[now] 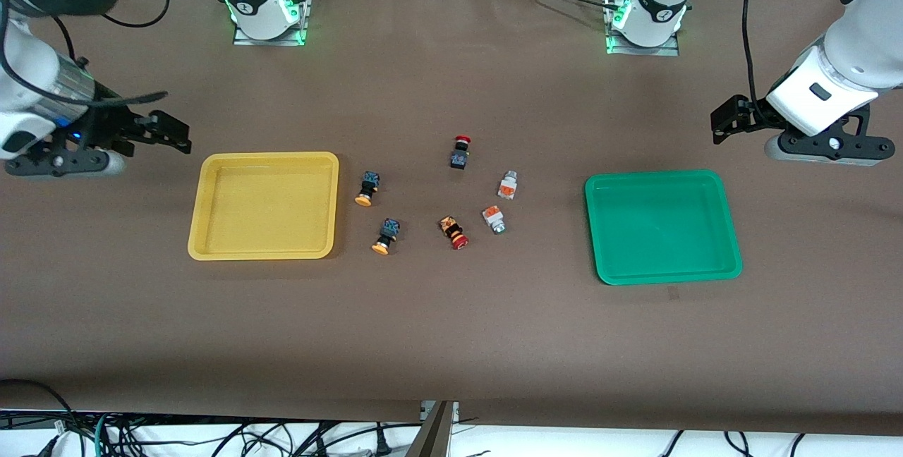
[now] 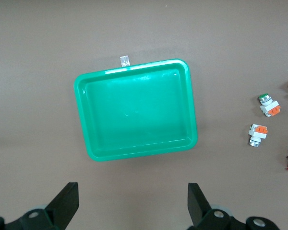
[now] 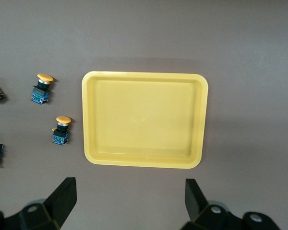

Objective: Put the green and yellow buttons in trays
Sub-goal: 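Lower the right gripper to yellow, the left gripper to green buttons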

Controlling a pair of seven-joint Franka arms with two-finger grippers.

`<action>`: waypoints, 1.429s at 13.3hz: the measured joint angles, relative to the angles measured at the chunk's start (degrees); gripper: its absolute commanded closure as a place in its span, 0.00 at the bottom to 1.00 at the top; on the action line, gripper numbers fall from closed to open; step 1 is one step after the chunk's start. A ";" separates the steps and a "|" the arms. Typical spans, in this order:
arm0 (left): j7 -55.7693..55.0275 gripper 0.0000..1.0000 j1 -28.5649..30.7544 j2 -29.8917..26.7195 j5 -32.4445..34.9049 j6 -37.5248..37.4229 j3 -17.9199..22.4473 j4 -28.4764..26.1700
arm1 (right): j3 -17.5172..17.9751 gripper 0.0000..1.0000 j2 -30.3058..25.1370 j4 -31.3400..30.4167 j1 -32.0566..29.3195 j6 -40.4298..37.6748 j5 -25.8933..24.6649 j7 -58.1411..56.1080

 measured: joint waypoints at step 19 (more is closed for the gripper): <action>-39.77 0.00 -23.39 34.14 -3.48 37.26 -2.04 -0.31 | 1.27 0.01 13.39 -21.65 20.59 30.97 4.68 30.84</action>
